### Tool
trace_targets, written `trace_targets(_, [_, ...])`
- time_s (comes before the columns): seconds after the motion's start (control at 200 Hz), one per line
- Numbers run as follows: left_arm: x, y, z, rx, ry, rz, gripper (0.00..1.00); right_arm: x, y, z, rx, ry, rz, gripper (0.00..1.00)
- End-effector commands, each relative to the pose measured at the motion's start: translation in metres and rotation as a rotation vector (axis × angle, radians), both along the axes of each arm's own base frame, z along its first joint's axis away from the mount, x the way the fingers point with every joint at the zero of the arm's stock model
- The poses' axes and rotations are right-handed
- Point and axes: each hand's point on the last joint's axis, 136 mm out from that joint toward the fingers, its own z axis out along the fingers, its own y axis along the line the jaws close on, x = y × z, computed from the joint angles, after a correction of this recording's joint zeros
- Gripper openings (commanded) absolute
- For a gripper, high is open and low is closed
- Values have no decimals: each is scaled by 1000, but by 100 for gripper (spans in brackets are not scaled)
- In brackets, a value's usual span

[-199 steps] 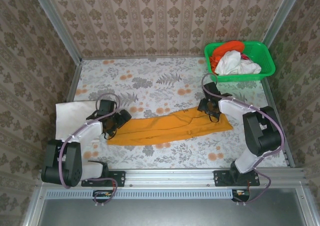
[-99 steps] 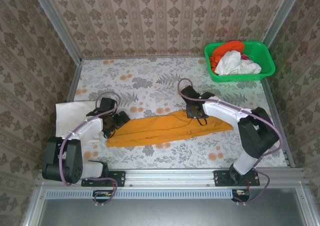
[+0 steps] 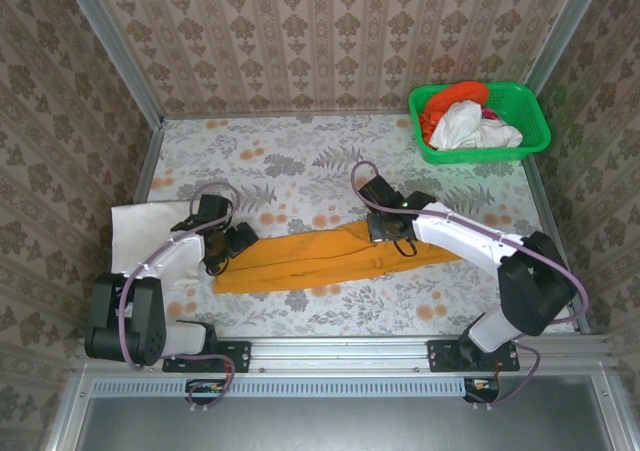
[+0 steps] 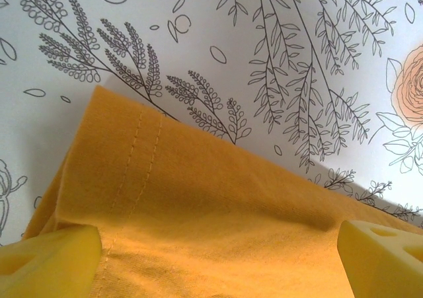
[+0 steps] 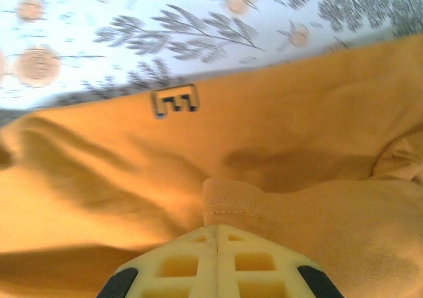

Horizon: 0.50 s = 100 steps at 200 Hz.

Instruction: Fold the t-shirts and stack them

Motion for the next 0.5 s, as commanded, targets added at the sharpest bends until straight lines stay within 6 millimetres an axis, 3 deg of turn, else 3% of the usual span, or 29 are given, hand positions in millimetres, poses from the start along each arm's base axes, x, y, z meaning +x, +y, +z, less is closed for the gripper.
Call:
trace_targets(0.0, [2,6,9,20,-14,-2,94,-11,18,-7,-19,4,137,0])
trace_targets(0.2, [-1,9,8,19,-9,2,93,-32,43,-19,-38,48,259,2])
trace_targets(0.24, [-1,10,7,18,-9,6,93,-34,42,-17,-31,46,259,14])
trace_targets(0.305, [-1,10,7,18,-13,5,93,-30,42,-5,-16,-1,250,46])
trace_targets(0.34, [0,10,8,16,-14,5,93,-26,40,4,-11,-38,239,58])
trace_targets(0.415, [1,9,8,11,-17,2,93,-12,30,20,-13,-107,176,67])
trace_targets(0.495, [2,8,8,8,-21,-3,93,4,10,28,-31,-129,78,69])
